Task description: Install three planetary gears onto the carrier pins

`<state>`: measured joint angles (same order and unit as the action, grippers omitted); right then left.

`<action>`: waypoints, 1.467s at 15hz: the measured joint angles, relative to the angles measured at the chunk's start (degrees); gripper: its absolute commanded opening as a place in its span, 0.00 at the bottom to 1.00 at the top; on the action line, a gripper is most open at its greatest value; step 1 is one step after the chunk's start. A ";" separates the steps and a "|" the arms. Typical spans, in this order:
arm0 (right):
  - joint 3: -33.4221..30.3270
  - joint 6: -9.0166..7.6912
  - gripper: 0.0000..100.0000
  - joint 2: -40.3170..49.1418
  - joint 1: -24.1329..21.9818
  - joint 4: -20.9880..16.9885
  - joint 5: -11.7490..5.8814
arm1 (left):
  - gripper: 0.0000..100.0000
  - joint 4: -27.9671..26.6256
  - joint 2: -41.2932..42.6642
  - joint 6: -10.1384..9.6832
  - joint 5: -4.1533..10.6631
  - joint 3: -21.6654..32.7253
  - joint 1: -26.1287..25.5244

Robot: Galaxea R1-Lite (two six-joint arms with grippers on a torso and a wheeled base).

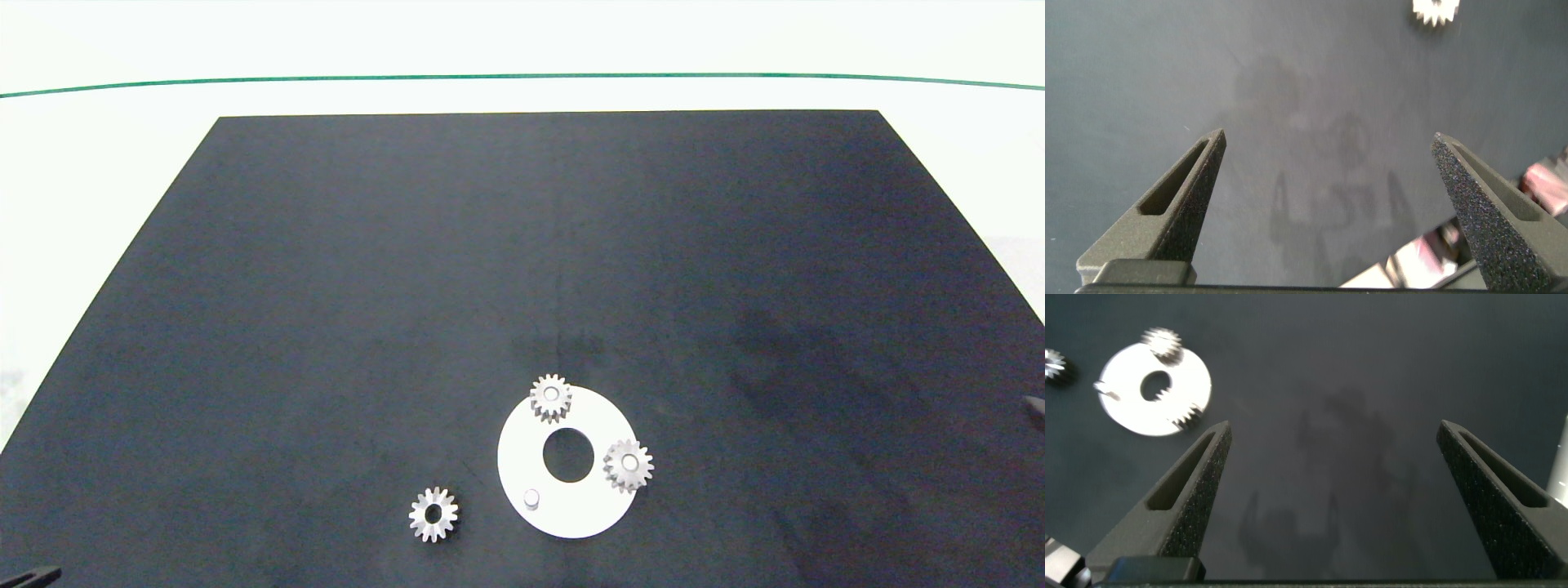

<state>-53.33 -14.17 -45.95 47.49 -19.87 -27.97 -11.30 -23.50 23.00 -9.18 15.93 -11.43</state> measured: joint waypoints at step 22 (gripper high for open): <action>12.32 -0.68 1.00 32.28 -18.53 -11.41 -0.12 | 1.00 40.84 -36.74 2.84 0.43 -7.14 -19.93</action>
<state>-41.01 -14.85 -13.67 28.96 -31.28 -28.09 29.54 -60.25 25.84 -8.75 8.79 -31.37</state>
